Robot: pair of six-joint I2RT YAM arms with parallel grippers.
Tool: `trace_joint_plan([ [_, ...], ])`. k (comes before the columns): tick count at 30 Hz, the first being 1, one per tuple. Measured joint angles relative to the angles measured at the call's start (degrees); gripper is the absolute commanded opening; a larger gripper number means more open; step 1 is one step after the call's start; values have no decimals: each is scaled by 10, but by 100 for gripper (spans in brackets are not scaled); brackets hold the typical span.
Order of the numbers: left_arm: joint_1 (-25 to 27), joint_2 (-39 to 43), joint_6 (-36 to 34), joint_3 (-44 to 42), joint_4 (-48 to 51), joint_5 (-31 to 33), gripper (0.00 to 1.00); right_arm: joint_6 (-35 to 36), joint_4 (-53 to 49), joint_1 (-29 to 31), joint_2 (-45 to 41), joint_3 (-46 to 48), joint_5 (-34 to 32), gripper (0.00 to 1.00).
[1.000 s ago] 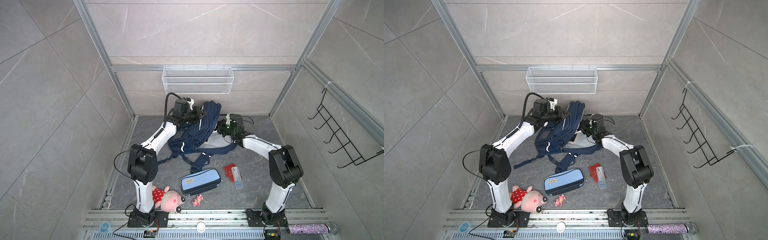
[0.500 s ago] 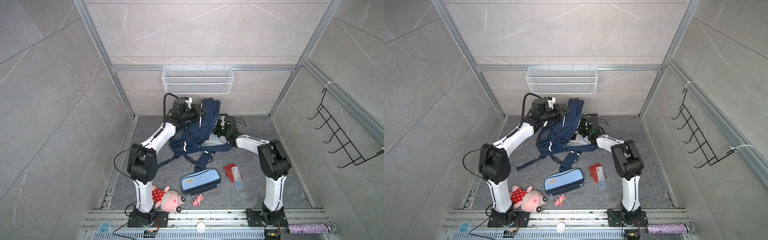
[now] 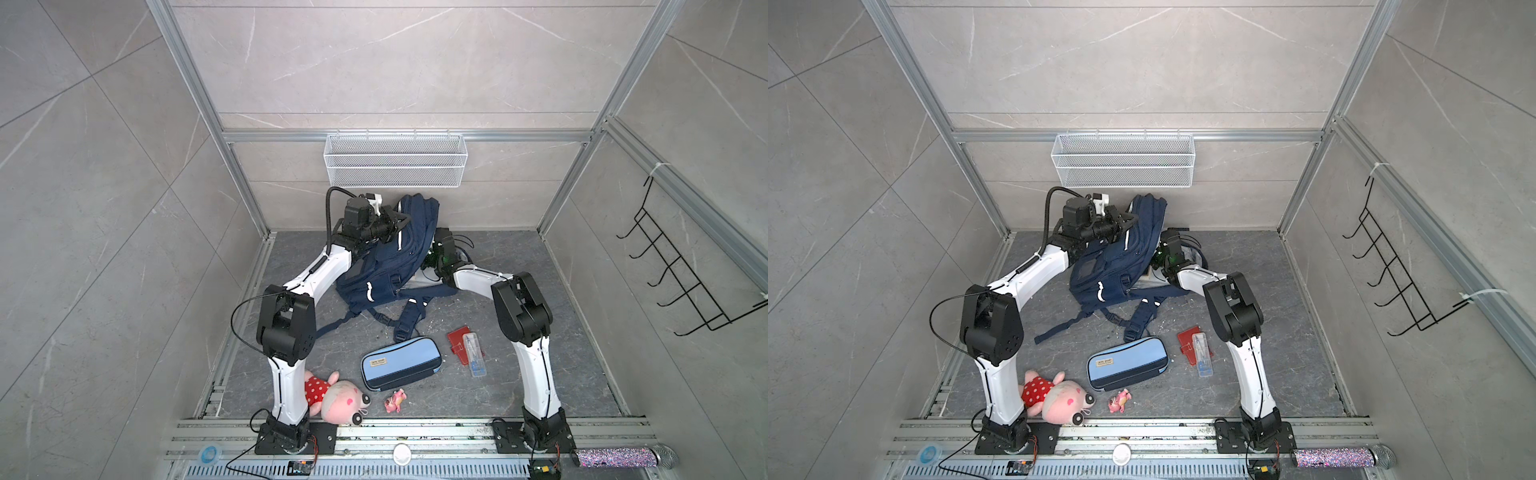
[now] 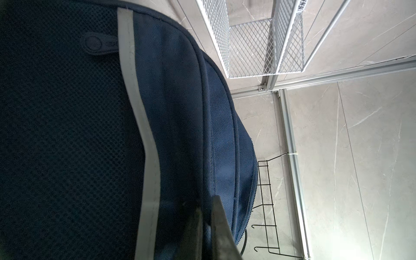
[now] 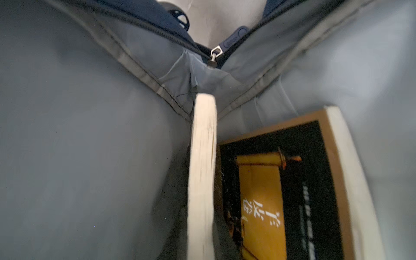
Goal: Pack the student bag
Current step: 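Lower the black book into the backpack opening with the right gripper, then release the black book and lift the right gripper out of the backpack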
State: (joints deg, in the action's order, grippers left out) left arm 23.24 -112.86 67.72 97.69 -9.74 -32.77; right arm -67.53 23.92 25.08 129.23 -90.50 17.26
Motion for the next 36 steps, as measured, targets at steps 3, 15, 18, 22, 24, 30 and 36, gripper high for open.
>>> trace_joint_plan([
  [3, -2, 0, 0, -5, -3, 1, 0, 10, -5, 1, 0, 1, 0, 38],
  [15, -19, 0, 2, -33, -41, -5, 0, 49, -65, -40, -69, 34, -6, 88],
  [18, -24, 0, 2, -38, -46, -8, 0, 69, -79, -56, -104, 36, -6, 89],
  [22, -28, 0, -1, -40, -45, -9, 0, 103, -111, -76, -166, 63, -10, 90],
  [24, -29, 0, -6, -40, -41, -9, 0, 124, -137, -87, -200, 83, -15, 90],
  [30, -27, 0, -52, -39, -3, -8, 0, 213, -242, -131, -327, 146, -38, 92],
  [36, -2, -18, -123, -6, 76, 6, 0, 299, -356, -139, -455, 180, -73, 91],
])
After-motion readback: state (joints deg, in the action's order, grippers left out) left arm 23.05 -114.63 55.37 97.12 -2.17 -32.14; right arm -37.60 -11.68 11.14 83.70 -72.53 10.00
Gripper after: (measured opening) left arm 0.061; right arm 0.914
